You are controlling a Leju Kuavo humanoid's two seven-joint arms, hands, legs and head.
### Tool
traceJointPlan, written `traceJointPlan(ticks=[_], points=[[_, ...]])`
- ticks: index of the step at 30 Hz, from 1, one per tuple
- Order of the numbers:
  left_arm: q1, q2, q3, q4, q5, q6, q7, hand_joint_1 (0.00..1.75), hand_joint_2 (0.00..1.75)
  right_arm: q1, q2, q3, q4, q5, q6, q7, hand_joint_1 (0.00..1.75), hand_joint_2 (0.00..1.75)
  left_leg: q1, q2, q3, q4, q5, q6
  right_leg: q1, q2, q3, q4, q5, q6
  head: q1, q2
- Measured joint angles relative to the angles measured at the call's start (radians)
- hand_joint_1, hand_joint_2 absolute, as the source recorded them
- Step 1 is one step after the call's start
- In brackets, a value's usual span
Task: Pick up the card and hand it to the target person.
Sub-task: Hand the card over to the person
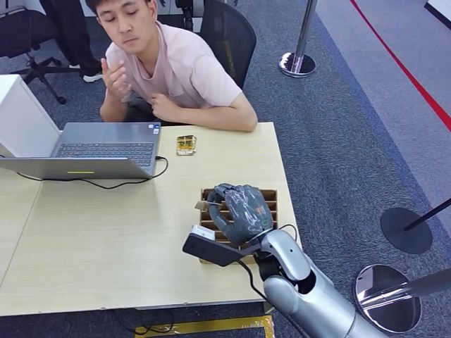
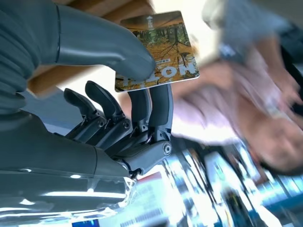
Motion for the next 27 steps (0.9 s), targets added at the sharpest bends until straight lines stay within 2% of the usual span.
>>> traceJointPlan(ticks=[3,6,8,11,14,17,22,27], points=[[0.000,0.000,0.000,0.000,-0.003,-0.004,-0.006,0.00,1.75,-0.002,0.002,-0.031,-0.026,0.010,-0.082,-0.095,1.59,1.75,0.000,0.000,0.000,0.000,0.000,0.000,0.000,0.000,0.000,0.000,0.000,0.000,0.000,0.000],[-0.001,0.000,0.000,0.000,-0.012,-0.007,-0.015,0.00,1.75,-0.014,0.013,-0.038,-0.010,0.078,-0.114,-0.157,1.59,1.75,0.000,0.000,0.000,0.000,0.000,0.000,0.000,0.000,0.000,0.000,0.000,0.000,0.000,0.000],[-0.003,0.000,0.000,0.000,-0.021,-0.009,-0.020,0.00,1.75,-0.037,0.031,-0.035,0.041,0.156,-0.162,-0.199,1.59,1.75,0.000,0.000,0.000,0.000,0.000,0.000,0.000,0.000,0.000,0.000,0.000,0.000,0.000,0.000],[-0.007,0.000,-0.001,0.000,-0.036,-0.012,-0.022,0.00,1.75,-0.091,0.082,-0.021,0.191,0.273,-0.300,-0.257,1.59,1.75,0.001,0.000,0.000,0.000,0.001,0.000,0.000,0.000,0.000,0.000,0.000,0.000,0.000,0.000],[-0.011,0.000,-0.001,0.000,-0.048,-0.016,-0.024,0.00,1.75,-0.147,0.138,-0.003,0.368,0.380,-0.418,-0.270,1.59,1.75,0.001,0.000,0.000,0.000,0.001,-0.001,0.000,0.000,0.000,0.001,0.000,0.000,0.000,0.000],[-0.012,0.000,-0.002,0.000,-0.055,-0.017,-0.024,0.00,1.75,-0.199,0.185,0.012,0.521,0.461,-0.479,-0.270,1.59,1.75,0.001,0.000,0.000,0.000,0.002,-0.001,0.000,0.000,0.000,0.001,0.000,0.000,0.000,0.000],[-0.013,0.001,-0.003,0.000,-0.058,-0.017,-0.024,0.00,1.75,-0.273,0.248,0.014,0.693,0.563,-0.492,-0.265,1.59,1.75,0.000,0.000,0.000,0.000,0.002,-0.001,0.000,0.000,0.000,0.001,0.000,0.000,0.000,0.000],[-0.012,0.001,-0.004,0.000,-0.066,-0.019,-0.023,0.00,1.75,-0.322,0.288,0.009,0.778,0.611,-0.493,-0.245,1.59,1.75,0.000,0.000,0.000,0.000,0.002,-0.001,0.000,0.000,0.000,0.001,0.000,0.000,0.000,0.000]])
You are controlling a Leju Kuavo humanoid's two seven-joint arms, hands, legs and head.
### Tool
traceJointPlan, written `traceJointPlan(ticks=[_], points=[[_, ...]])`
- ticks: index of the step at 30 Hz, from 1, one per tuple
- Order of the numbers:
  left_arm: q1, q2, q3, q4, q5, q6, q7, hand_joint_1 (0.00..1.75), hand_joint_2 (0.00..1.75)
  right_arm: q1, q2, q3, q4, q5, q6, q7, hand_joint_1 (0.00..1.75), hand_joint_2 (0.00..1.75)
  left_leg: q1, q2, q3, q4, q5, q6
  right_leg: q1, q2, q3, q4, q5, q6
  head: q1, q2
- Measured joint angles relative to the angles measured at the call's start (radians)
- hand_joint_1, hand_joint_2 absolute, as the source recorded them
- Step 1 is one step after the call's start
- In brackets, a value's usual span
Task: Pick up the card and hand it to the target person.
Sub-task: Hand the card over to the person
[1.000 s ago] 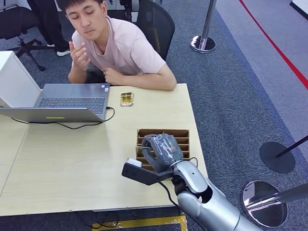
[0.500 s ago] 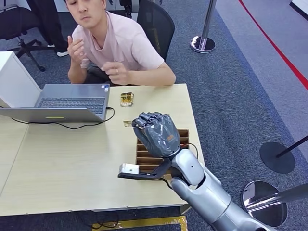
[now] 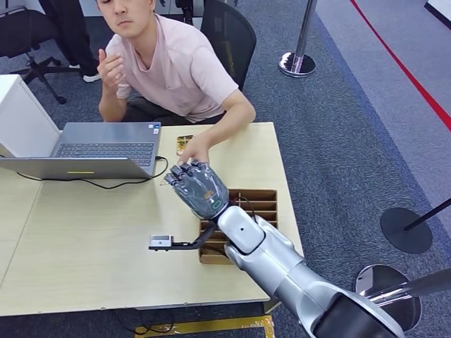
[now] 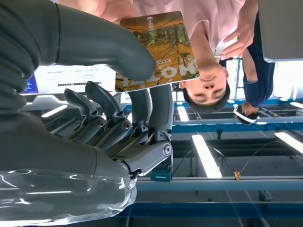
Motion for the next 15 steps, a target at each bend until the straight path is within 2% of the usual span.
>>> traceJointPlan(ticks=[5,9,13,15], points=[[0.000,0.001,-0.001,0.000,-0.006,-0.010,-0.003,0.00,1.75,-0.043,0.024,-0.020,0.070,0.031,0.000,0.028,1.59,1.75,0.000,0.000,0.000,0.000,0.000,0.000,0.000,0.000,0.000,0.000,0.000,0.000,0.000,0.000],[0.000,0.003,-0.003,0.000,-0.010,-0.021,-0.013,0.00,1.75,-0.078,0.036,-0.024,0.136,0.049,-0.001,0.055,0.00,1.75,0.000,0.000,0.000,0.000,0.000,0.000,0.000,0.000,0.000,0.000,0.000,0.000,0.000,0.000],[0.000,0.006,-0.007,0.000,-0.016,-0.023,-0.025,0.00,1.75,-0.101,0.040,-0.036,0.196,0.055,-0.001,0.078,0.00,1.75,0.000,0.000,0.000,0.000,0.000,0.000,0.000,0.000,0.000,0.000,0.000,0.000,0.000,0.000],[0.000,0.007,-0.008,0.000,-0.017,-0.021,-0.025,0.00,0.87,-0.108,0.041,-0.042,0.219,0.056,-0.001,0.086,0.00,1.75,0.000,0.000,0.000,0.000,0.000,0.000,0.000,0.000,0.000,0.000,0.000,0.000,0.000,0.000]])
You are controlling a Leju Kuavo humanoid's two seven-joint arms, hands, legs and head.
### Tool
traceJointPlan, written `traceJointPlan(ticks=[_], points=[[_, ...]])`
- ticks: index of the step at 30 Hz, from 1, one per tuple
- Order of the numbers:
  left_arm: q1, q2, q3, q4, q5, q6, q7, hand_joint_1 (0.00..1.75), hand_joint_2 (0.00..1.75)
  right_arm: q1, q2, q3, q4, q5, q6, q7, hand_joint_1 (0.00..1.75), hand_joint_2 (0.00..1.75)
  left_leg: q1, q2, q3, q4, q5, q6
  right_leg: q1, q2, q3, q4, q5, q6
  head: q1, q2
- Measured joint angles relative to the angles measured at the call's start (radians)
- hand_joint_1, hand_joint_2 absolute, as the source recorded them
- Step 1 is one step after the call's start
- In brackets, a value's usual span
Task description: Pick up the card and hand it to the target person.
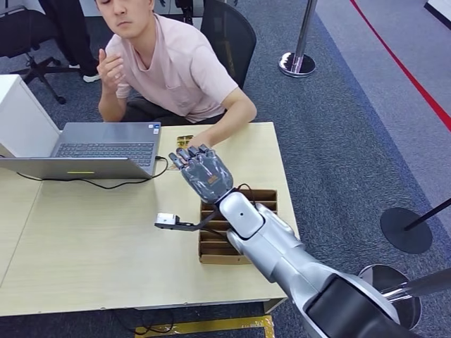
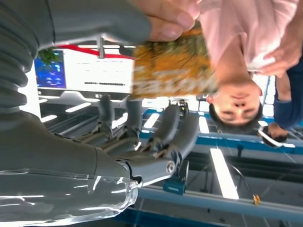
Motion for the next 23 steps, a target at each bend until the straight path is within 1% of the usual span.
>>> traceJointPlan(ticks=[2,7,10,12,14,15,18,19,20,22,23], points=[[0.000,0.001,0.000,0.000,0.000,0.002,0.002,0.00,0.00,-0.005,0.000,-0.005,0.020,0.000,0.000,0.007,0.00,1.75,0.000,0.000,0.000,0.000,0.000,0.000,0.000,0.000,0.000,0.000,0.000,0.000,0.000,0.000],[0.000,0.002,0.000,0.000,-0.001,0.002,0.009,0.00,0.00,-0.011,-0.001,-0.024,0.044,-0.021,0.000,0.008,0.00,1.75,0.000,0.000,0.000,0.000,0.000,0.000,0.000,0.000,0.000,0.000,0.000,0.000,0.000,0.000],[0.000,0.002,0.000,0.000,-0.001,0.002,0.011,0.00,0.00,-0.010,-0.002,-0.069,0.038,-0.121,-0.001,-0.050,0.00,1.75,0.000,0.000,0.000,0.000,0.000,0.000,0.000,0.000,0.000,0.000,0.000,0.000,0.000,0.000],[0.000,0.002,0.000,0.000,0.001,0.003,0.013,0.00,0.00,-0.009,0.003,-0.126,0.030,-0.278,-0.001,-0.138,0.00,1.75,0.000,0.000,0.000,0.000,0.000,0.000,0.000,0.000,0.000,0.000,0.000,0.000,0.000,0.000],[0.000,0.002,0.000,0.000,0.004,0.003,0.015,0.00,0.00,-0.014,0.012,-0.202,0.025,-0.466,-0.001,-0.239,0.00,1.75,0.000,0.000,0.000,0.000,0.000,0.000,0.000,0.000,0.000,0.000,0.000,0.000,0.000,0.000],[0.000,0.002,0.000,0.000,0.006,0.003,0.016,0.00,0.00,-0.019,0.017,-0.240,0.023,-0.535,-0.001,-0.276,0.00,1.75,0.000,0.000,0.000,0.000,0.000,0.000,0.000,0.000,0.000,0.000,0.000,0.000,0.000,0.000],[0.000,0.002,0.000,0.000,0.009,0.003,0.017,0.00,0.00,-0.030,0.024,-0.320,0.017,-0.644,0.010,-0.329,0.00,1.75,0.000,0.000,0.000,0.000,0.000,0.000,0.000,0.000,0.000,0.000,0.000,0.000,0.000,0.000],[0.000,0.002,0.000,0.000,0.010,0.003,0.018,0.00,0.00,-0.031,0.027,-0.344,0.011,-0.712,0.030,-0.348,0.00,1.75,0.000,0.000,0.000,0.000,0.000,0.000,0.000,0.000,0.000,0.000,0.000,0.000,0.000,0.000],[0.000,0.002,0.000,0.000,0.012,0.003,0.020,0.00,0.00,-0.032,0.029,-0.371,0.000,-0.807,0.063,-0.366,0.00,1.75,0.000,0.000,0.000,0.000,0.000,0.000,0.000,0.000,0.000,0.000,0.000,0.000,0.000,0.000],[0.001,0.002,0.000,0.000,0.014,0.003,0.025,0.00,0.00,-0.034,0.030,-0.438,-0.035,-1.040,0.165,-0.381,0.00,1.75,0.000,-0.001,0.000,0.000,0.000,0.000,0.000,-0.001,0.000,0.000,0.000,0.000,0.000,0.000],[0.001,0.002,0.001,0.000,0.014,0.003,0.026,0.00,0.00,-0.035,0.029,-0.456,-0.046,-1.100,0.194,-0.381,0.00,1.75,0.000,-0.001,0.000,0.000,0.000,0.000,0.000,-0.001,0.000,0.000,0.000,0.000,0.000,0.000]])
